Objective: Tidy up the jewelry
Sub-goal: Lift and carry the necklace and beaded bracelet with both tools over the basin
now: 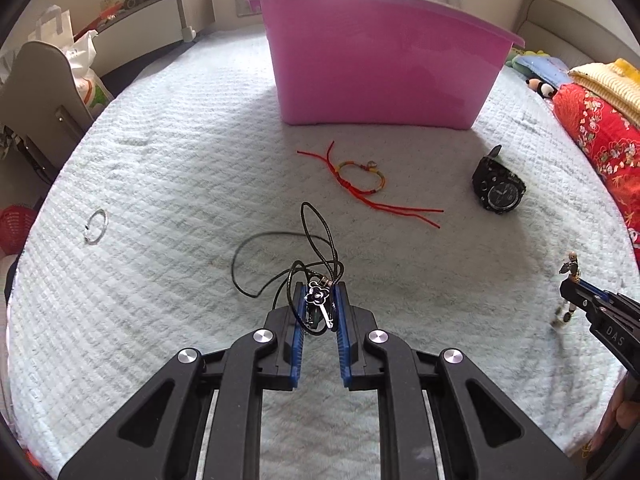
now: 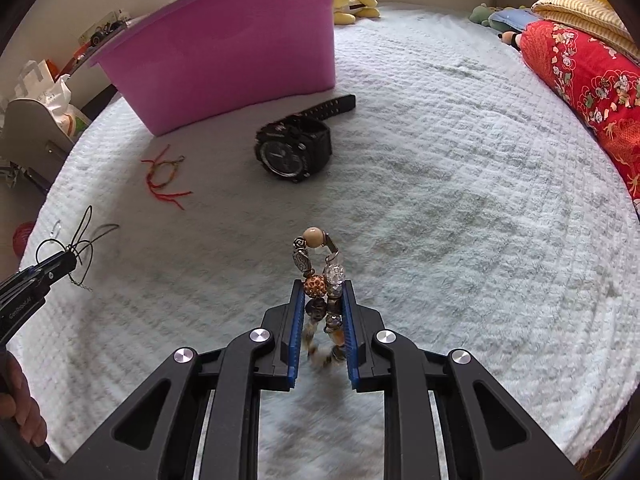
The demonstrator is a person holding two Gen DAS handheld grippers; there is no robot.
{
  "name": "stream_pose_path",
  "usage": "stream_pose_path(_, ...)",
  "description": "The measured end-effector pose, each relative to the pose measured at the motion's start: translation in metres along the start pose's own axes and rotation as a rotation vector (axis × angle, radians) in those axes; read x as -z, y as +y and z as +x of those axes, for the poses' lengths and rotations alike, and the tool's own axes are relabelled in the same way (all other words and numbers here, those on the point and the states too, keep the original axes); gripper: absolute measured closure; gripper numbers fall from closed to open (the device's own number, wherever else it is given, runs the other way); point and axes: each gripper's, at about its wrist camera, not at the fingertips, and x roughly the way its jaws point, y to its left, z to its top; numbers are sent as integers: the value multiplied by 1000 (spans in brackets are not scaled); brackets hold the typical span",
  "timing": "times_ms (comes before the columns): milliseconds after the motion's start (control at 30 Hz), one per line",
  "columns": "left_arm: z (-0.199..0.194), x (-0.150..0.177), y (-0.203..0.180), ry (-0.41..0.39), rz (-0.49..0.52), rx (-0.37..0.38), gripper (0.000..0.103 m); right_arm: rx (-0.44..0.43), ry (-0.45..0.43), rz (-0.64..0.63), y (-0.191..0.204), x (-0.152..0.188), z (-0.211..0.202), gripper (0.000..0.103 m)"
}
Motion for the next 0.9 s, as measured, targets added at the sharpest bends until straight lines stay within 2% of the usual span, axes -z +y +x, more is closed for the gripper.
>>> stream_pose_path(433, -81, -34, 6, -22, 13, 25, 89, -42, -40, 18, 30, -35, -82, 85)
stream_pose_path(733, -130, -76, 13, -23, 0, 35, 89, -46, -73, 61, 41, -82, -151, 85)
stream_pose_path(900, -157, -102, 8, -46, 15, 42, 89, -57, -97, 41, 47, -111, -181, 85)
